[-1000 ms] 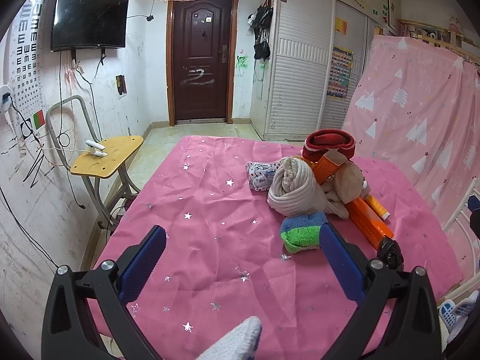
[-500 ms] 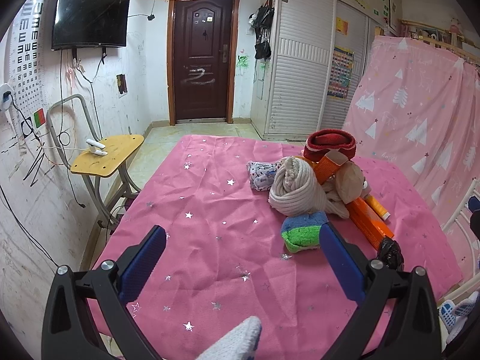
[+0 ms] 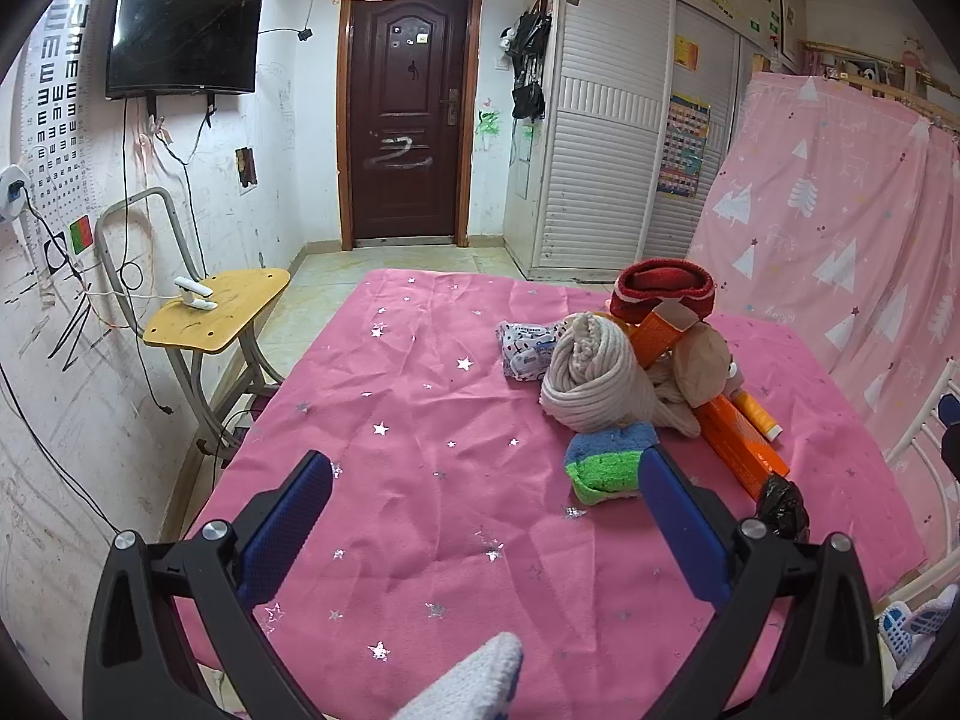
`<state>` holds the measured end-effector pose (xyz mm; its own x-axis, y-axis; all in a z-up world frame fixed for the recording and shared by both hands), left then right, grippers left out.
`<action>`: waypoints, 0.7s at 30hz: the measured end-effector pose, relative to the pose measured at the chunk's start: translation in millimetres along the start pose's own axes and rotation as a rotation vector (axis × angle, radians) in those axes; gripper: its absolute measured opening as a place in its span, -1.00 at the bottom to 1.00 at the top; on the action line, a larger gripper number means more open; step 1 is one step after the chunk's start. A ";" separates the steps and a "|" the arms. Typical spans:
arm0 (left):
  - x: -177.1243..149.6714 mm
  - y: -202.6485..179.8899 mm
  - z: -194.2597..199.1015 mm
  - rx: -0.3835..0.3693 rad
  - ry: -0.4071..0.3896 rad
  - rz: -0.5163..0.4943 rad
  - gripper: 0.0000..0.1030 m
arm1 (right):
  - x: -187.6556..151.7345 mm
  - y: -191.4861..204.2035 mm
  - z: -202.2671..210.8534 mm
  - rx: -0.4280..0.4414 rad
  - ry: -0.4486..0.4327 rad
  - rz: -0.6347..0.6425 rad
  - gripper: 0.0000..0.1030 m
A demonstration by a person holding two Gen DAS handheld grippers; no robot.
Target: Collect trash
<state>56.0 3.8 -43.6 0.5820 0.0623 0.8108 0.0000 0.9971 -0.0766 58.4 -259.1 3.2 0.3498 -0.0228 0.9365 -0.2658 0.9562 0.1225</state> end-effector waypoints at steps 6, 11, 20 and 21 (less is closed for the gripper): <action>-0.4 0.7 -0.1 0.001 0.001 0.001 0.82 | 0.9 0.0 0.9 -0.001 0.002 0.001 0.91; -0.6 1.6 0.2 0.001 0.001 0.003 0.82 | 1.3 -0.1 1.7 -0.003 0.002 0.002 0.91; -0.5 1.6 0.2 0.001 0.001 0.003 0.82 | 1.4 0.4 1.7 -0.002 0.002 0.003 0.91; -0.4 1.6 0.2 0.001 0.000 0.003 0.82 | 1.4 0.5 1.7 -0.002 0.002 0.003 0.91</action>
Point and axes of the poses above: each gripper's, at about its wrist camera, not at the fingertips, and z roughly against the way its jaws point, y to its left, x to its top, the point moved 7 cm from there along -z, roughly the way its jaws point, and after that the axes turned 2 degrees about -x, right-handed, at the moved point
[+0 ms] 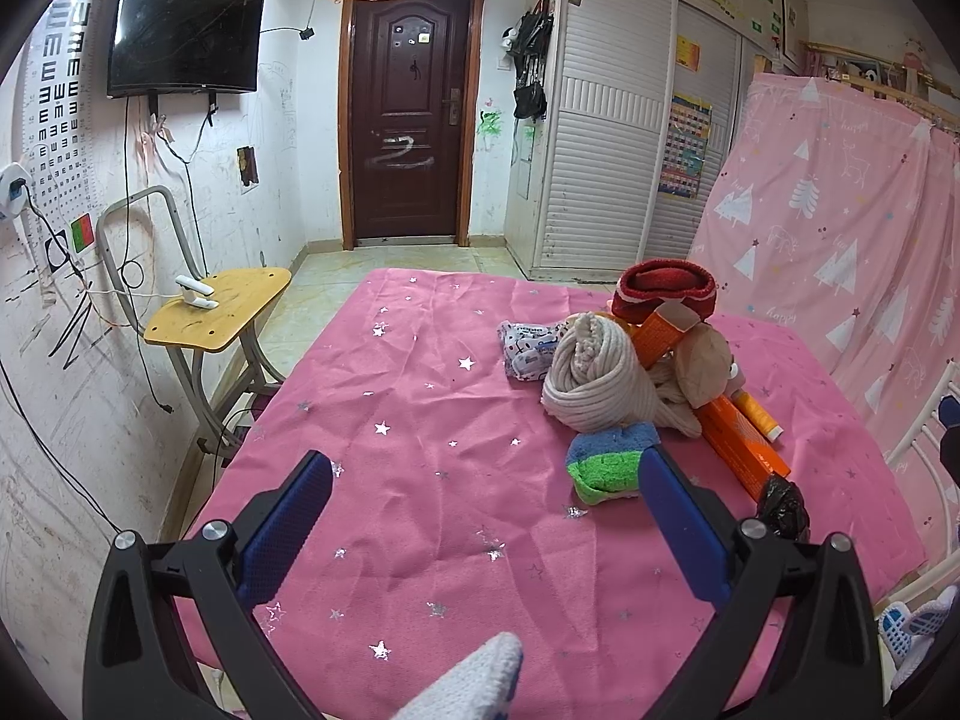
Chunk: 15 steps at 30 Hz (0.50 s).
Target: Collect trash
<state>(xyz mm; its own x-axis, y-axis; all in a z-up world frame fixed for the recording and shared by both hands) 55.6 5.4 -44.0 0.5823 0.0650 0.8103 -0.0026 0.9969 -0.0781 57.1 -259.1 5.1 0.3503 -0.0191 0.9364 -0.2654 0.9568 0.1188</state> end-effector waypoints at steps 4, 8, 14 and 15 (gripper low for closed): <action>-0.2 0.1 0.1 0.000 0.000 0.000 0.82 | 0.2 0.3 0.2 -0.001 0.000 0.001 0.91; 0.0 0.9 0.3 -0.001 0.000 0.001 0.82 | -0.1 0.7 0.0 -0.001 -0.001 0.002 0.91; 0.2 1.8 0.7 -0.003 0.002 -0.001 0.82 | -1.3 -0.9 -2.0 0.004 0.006 0.001 0.91; 0.3 1.6 0.2 -0.003 0.004 -0.003 0.82 | -1.4 -1.8 -2.8 0.008 0.009 -0.002 0.91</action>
Point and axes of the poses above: each gripper's, at about its wrist camera, not at the fingertips, and z roughly against the way its jaws point, y to its left, x to its top, the point moved 7 cm from there along -z, roughly the way its jaws point, and after that the axes turned 2 degrees about -x, right-handed, at the moved point
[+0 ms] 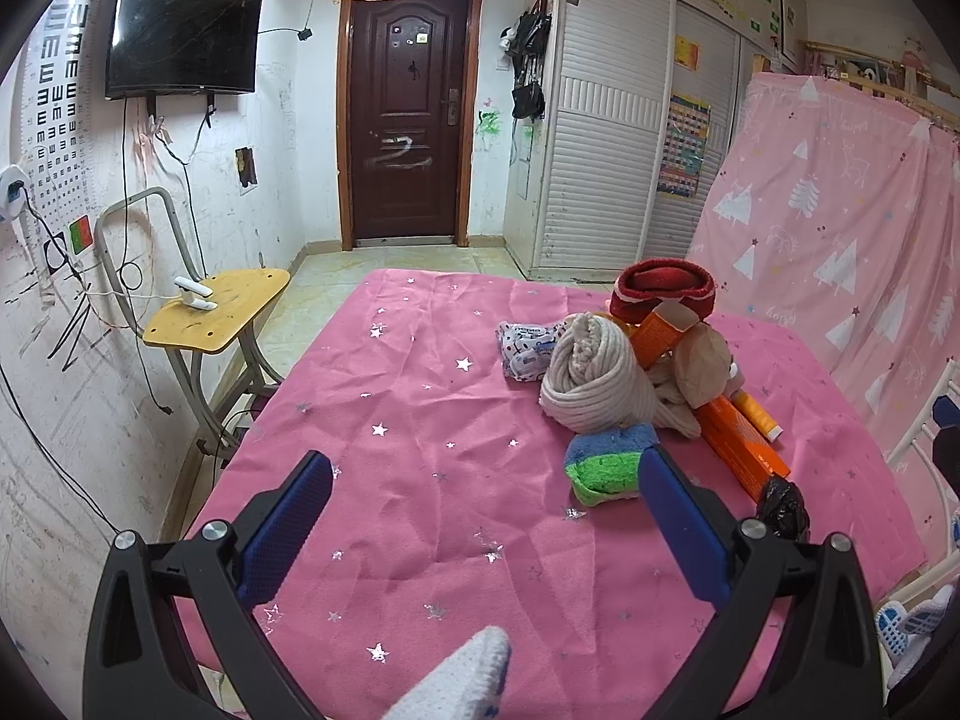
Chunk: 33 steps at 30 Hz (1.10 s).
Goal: Collect trash
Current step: 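Grasp the blue-green sponge with the left tool while the right tool grasps the black bag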
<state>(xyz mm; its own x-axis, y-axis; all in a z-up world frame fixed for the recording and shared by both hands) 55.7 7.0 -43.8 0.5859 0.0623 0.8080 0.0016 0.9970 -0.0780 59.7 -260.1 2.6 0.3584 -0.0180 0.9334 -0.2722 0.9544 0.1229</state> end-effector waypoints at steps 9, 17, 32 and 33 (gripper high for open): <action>15.5 -18.1 -16.8 -0.065 0.044 -0.081 0.82 | -21.4 6.7 -28.3 0.065 0.098 0.040 0.91; 13.4 -59.7 -58.1 -0.158 0.194 -0.184 0.82 | -47.4 13.7 -47.8 0.183 0.217 0.031 0.91; -10.8 -84.0 -107.3 -0.180 0.323 -0.164 -0.10 | -80.5 33.4 -70.9 0.274 0.358 0.050 -0.09; -12.0 -84.0 -108.4 -0.182 0.325 -0.157 -0.16 | -82.0 32.6 -71.5 0.274 0.365 0.047 -0.22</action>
Point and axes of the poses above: each gripper's, at about its wrist camera, not at the fingertips, and z roughly against the way its jaws point, y to its left, x to its top, the point moved 7 cm from there along -z, roughly the way its jaws point, and after that the axes turned 2 degrees about -x, right-handed, at the moved point
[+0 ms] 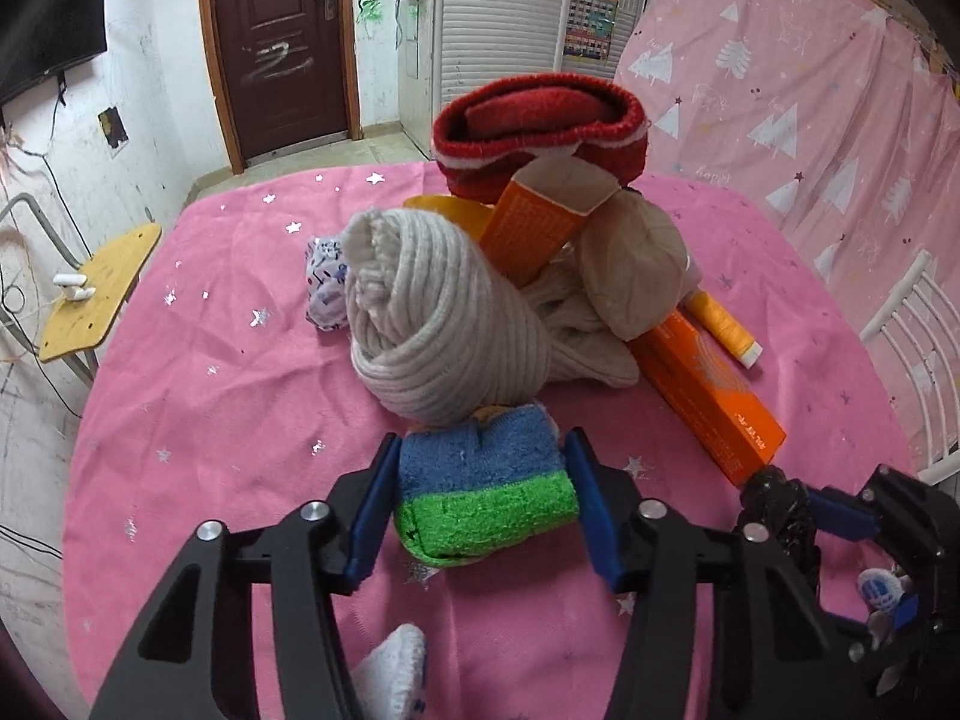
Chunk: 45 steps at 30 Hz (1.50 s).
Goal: Collect trash
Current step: 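Grasp the blue-green sponge with the left tool while the right tool grasps the black bag, then carry sponge and black bag to the orange bucket and release both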
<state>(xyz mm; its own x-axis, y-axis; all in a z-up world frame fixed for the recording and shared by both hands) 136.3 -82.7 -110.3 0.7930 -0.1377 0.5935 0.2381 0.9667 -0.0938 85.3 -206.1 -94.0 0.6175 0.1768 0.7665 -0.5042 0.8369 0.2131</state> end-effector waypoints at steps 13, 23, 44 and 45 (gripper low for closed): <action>2.1 -11.2 31.2 -0.036 -0.061 -0.003 -0.54 | 15.1 -19.5 31.6 -0.004 -0.097 -0.049 -0.44; 35.0 -86.5 64.6 -0.116 -0.146 -0.115 -0.54 | 33.6 -99.6 101.1 -0.194 -0.250 -0.157 -0.43; 64.5 -326.6 24.5 -0.412 -0.074 -0.302 -0.54 | -31.3 -275.8 167.7 -0.615 -0.245 -0.421 -0.43; 64.2 -334.1 20.9 -0.422 -0.066 -0.303 -0.54 | -35.4 -282.3 167.5 -0.617 -0.238 -0.434 -0.43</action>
<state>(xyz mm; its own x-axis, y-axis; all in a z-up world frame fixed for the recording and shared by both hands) 96.0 -409.9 -24.1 0.6194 -0.3710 0.6919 0.6677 0.7125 -0.2157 104.6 -535.4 -79.9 0.5015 -0.2883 0.8157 0.2206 0.9543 0.2016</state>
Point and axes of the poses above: each gripper's, at about its wrist camera, not at the fingertips, and z roughly against the way its jaws point, y to its left, x to its top, the point moved 7 cm from there along -z, roughly the way its jaws point, and after that the axes turned 2 degrees about -x, right-handed, at the moved point
